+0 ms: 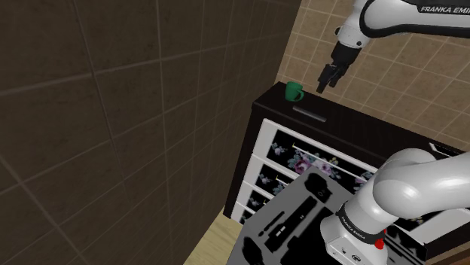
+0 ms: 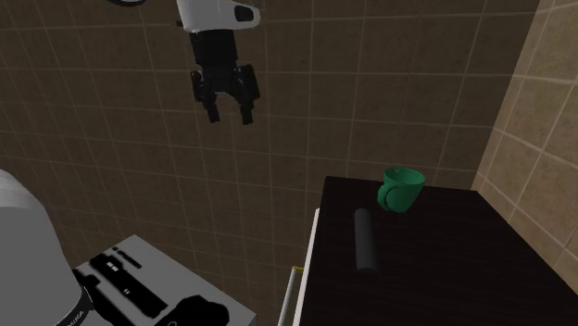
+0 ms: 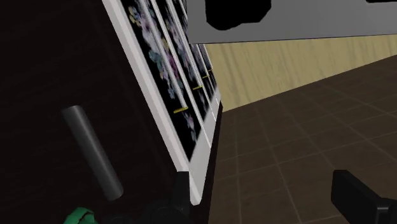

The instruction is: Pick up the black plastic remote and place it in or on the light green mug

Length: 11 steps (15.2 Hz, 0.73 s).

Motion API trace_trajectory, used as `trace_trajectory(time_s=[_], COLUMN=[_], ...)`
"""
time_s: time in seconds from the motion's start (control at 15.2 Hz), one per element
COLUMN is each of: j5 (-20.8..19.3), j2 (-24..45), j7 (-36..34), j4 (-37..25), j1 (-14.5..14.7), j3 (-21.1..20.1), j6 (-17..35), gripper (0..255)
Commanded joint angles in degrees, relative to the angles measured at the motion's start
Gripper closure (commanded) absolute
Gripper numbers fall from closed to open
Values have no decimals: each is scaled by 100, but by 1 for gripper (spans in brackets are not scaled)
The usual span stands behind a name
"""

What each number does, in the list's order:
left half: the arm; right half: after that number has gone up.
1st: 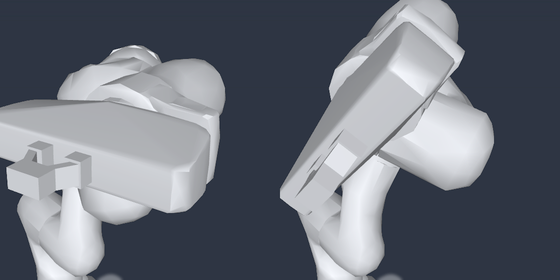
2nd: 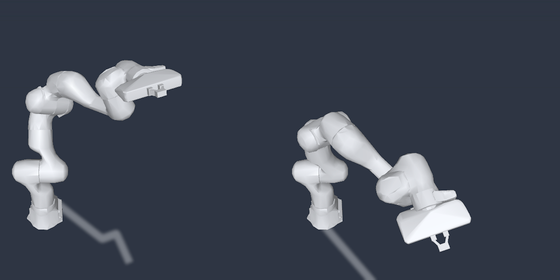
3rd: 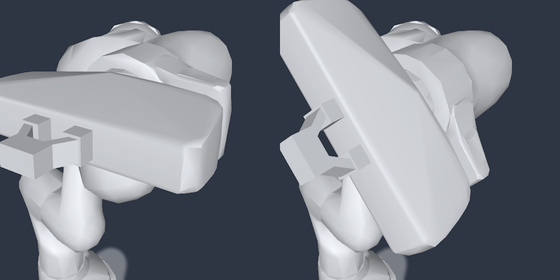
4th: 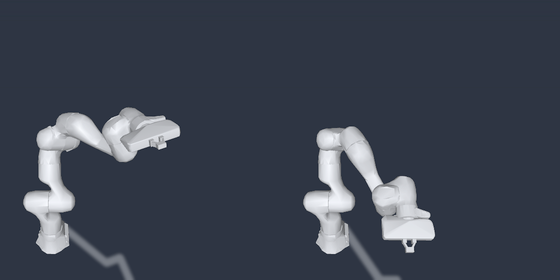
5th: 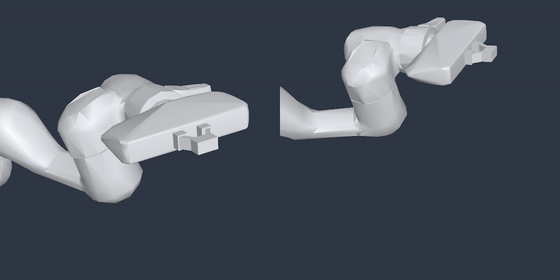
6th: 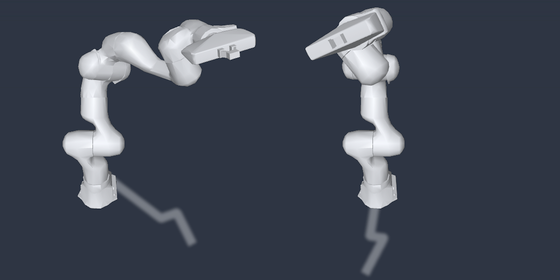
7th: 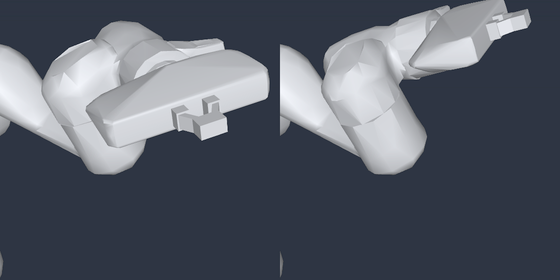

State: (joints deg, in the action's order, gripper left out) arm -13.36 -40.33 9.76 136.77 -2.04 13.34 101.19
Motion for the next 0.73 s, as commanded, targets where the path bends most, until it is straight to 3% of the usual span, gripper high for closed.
trace_trajectory(time_s=[0.0,0.66], j5=[-120,-215], j2=[186,1817], j7=[296,1832], j4=[72,-254], j1=[-27,66], j3=[258,1575], j6=[292,1726], gripper=[0,0])
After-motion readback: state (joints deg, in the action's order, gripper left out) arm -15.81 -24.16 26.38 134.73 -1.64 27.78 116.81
